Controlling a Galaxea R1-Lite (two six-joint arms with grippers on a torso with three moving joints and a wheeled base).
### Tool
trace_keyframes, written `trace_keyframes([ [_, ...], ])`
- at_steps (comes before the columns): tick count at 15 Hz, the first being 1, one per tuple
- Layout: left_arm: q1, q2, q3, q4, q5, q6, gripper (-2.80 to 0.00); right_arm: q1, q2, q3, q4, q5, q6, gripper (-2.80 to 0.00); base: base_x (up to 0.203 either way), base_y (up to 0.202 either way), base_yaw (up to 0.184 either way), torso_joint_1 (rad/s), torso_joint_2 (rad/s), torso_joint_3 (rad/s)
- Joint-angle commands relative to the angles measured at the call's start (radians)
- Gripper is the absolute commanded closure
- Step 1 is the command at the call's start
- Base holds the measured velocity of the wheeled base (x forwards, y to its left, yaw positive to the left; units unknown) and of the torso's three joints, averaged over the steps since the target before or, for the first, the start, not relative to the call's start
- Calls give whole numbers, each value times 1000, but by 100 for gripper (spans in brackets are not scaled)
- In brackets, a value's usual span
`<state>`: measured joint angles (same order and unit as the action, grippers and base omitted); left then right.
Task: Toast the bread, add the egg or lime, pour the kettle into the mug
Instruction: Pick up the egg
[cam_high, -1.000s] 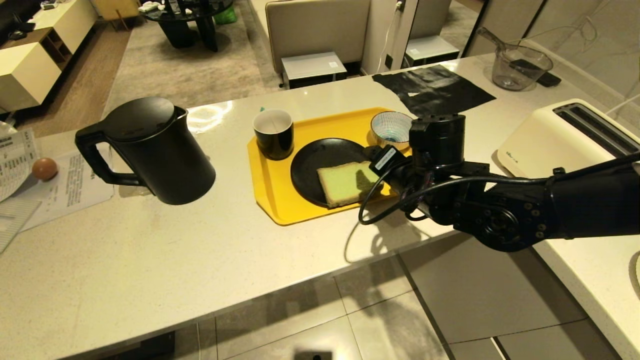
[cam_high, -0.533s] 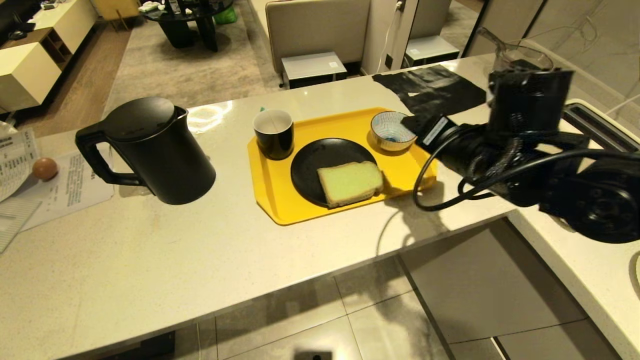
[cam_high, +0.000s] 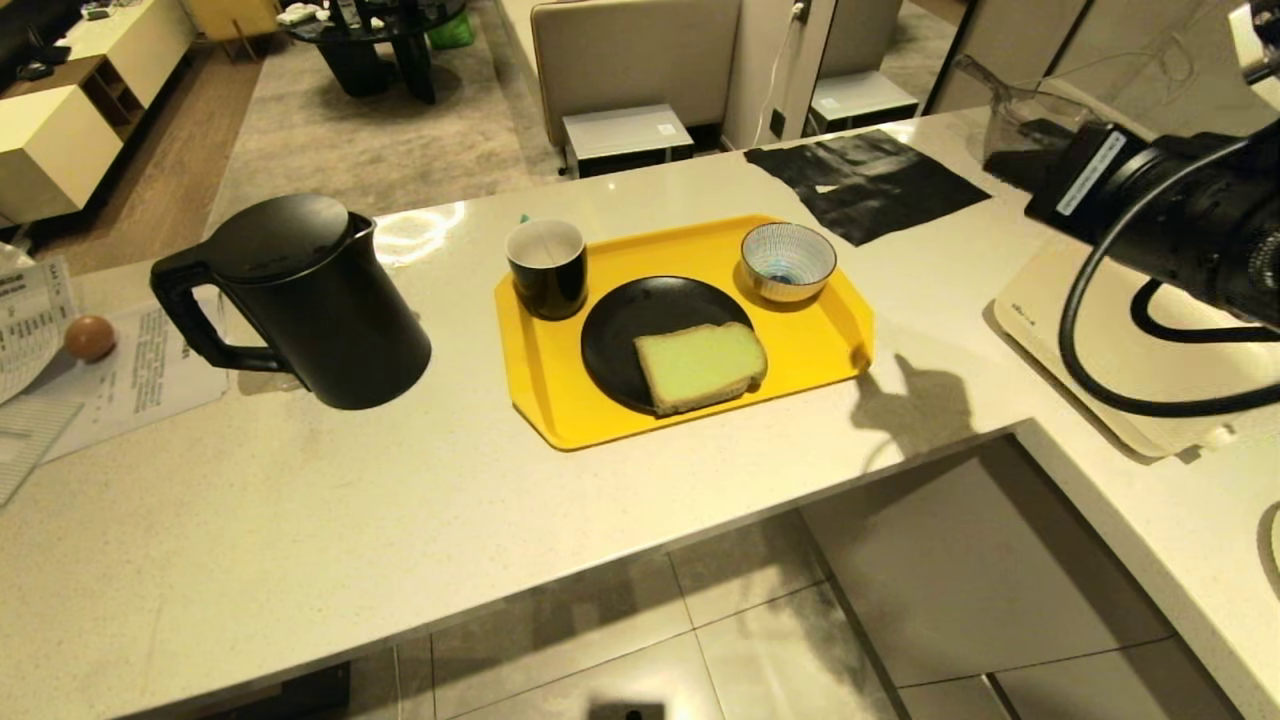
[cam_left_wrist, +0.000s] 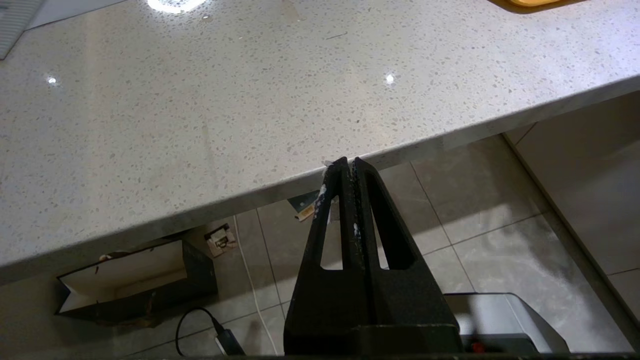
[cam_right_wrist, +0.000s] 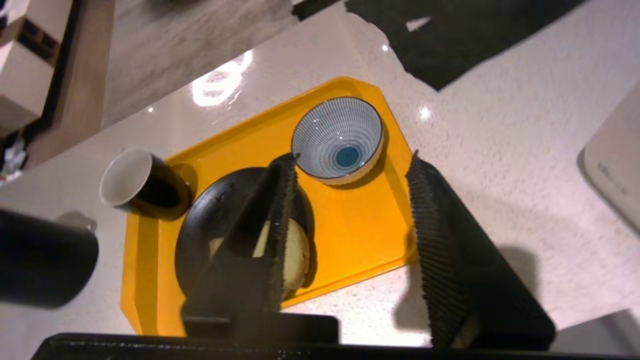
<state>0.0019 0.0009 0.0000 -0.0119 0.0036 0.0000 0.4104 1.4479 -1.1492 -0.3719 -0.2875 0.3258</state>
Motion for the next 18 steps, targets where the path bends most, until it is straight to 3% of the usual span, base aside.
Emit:
trace_keyframes([
  [1,1,1,0,0,1,0,0,0,-82,27,1,24,-101,0,0,0,0,0,0,0],
  [3,0,1,0,0,1,0,0,-2,-103,27,57,27,-135,0,0,0,0,0,0,0],
  [7,0,1,0,0,0,0,0,-118,-142,35,187,53,-188,0,0,0,0,0,0,0],
  [18,0,1,0,0,1,0,0,-137,-190,140,175,57,-181,0,0,0,0,0,0,0],
])
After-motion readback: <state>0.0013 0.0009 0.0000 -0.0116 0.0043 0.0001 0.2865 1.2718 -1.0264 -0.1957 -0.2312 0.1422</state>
